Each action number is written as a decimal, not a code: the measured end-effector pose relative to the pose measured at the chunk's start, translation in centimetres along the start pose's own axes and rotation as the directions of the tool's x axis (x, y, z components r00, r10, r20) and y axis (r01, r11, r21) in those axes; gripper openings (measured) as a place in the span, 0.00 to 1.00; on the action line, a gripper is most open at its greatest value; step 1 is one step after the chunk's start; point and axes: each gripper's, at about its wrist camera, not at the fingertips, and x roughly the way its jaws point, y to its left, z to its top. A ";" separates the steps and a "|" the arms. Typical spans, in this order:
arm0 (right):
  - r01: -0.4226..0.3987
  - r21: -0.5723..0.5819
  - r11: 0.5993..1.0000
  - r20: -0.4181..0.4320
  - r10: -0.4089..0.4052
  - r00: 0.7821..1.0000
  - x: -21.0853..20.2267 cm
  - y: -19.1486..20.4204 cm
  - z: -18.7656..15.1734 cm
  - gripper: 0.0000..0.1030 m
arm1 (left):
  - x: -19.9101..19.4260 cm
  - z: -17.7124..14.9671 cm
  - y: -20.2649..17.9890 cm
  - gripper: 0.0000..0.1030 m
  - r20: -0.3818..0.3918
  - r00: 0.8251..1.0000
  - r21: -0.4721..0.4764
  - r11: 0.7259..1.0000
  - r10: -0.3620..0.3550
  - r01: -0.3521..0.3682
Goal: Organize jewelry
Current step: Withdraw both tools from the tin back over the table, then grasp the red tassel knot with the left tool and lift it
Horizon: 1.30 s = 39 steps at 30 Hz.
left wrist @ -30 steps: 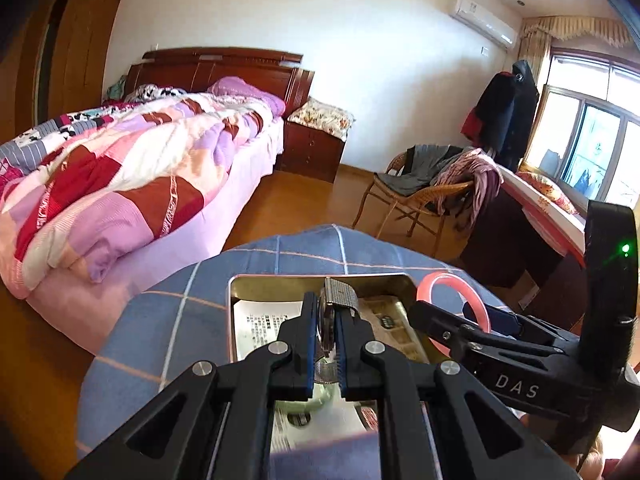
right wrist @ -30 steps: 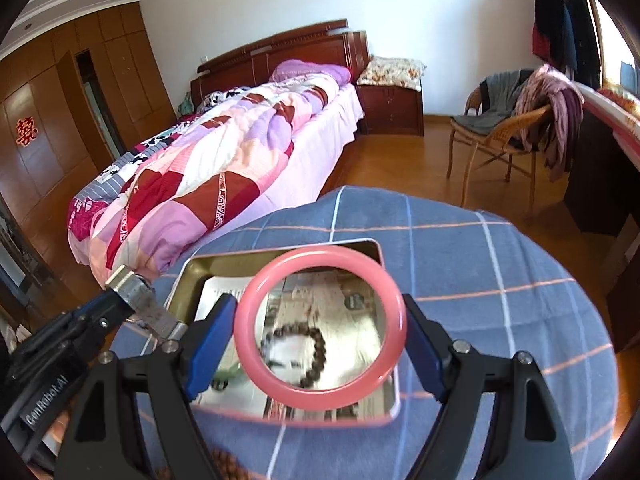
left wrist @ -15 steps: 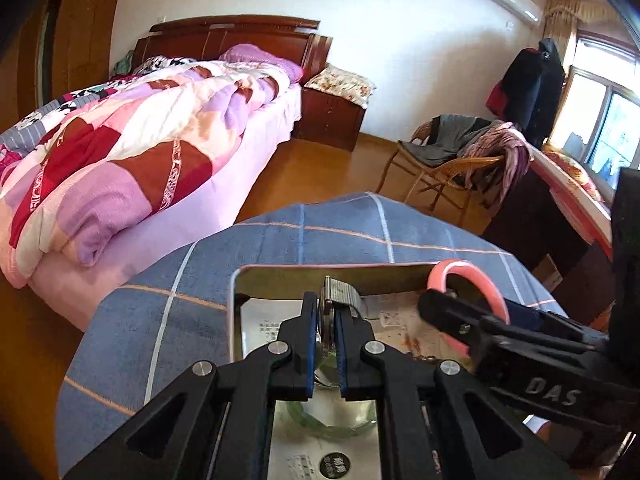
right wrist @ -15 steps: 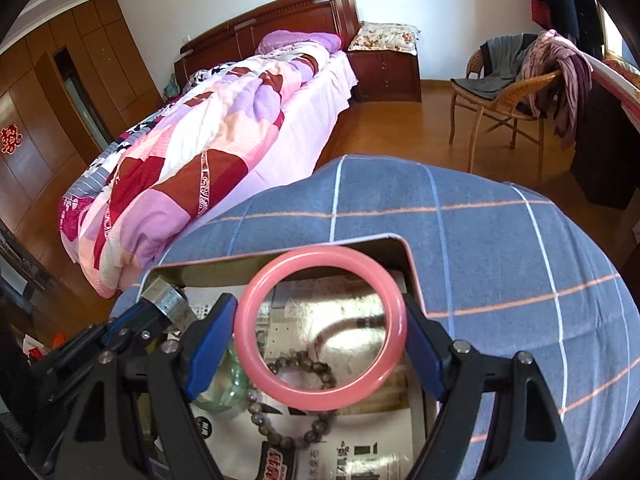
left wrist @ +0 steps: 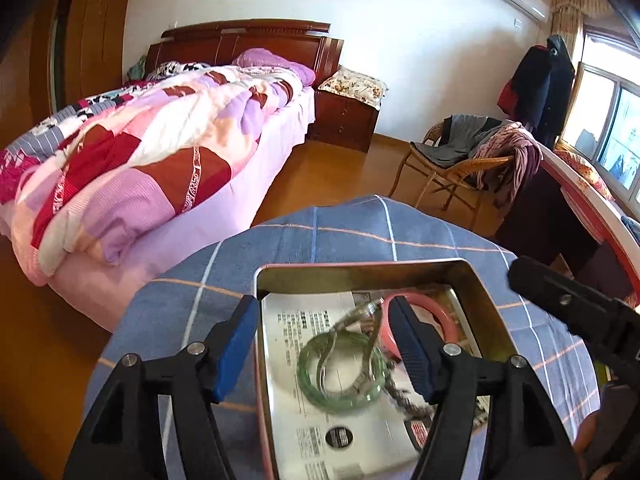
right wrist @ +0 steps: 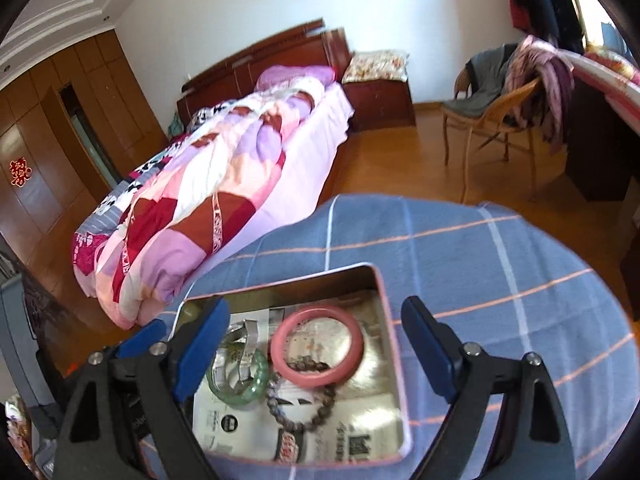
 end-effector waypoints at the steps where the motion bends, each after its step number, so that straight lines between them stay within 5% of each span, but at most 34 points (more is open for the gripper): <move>1: 0.005 -0.003 1.000 0.000 -0.005 1.000 -0.7 0.1 -0.2 0.87 | -0.7 -0.3 0.0 0.65 0.003 1.000 0.007 1.000 0.000 0.000; 15: 0.029 -0.028 0.999 -0.025 -0.030 0.999 -6.1 0.3 -7.0 0.87 | -7.4 -7.1 -0.4 0.65 -0.001 1.000 0.049 0.999 0.017 -0.017; 28: 0.015 -0.017 1.000 -0.034 -0.016 0.999 -8.7 0.3 -10.8 0.87 | -9.7 -10.3 -1.2 0.65 -0.023 0.999 0.049 0.999 0.024 -0.023; 39: 0.079 0.004 0.997 -0.019 -0.079 0.997 -10.5 -1.8 -13.4 0.87 | -11.5 -13.3 0.0 0.65 -0.004 0.999 0.081 0.996 0.041 -0.040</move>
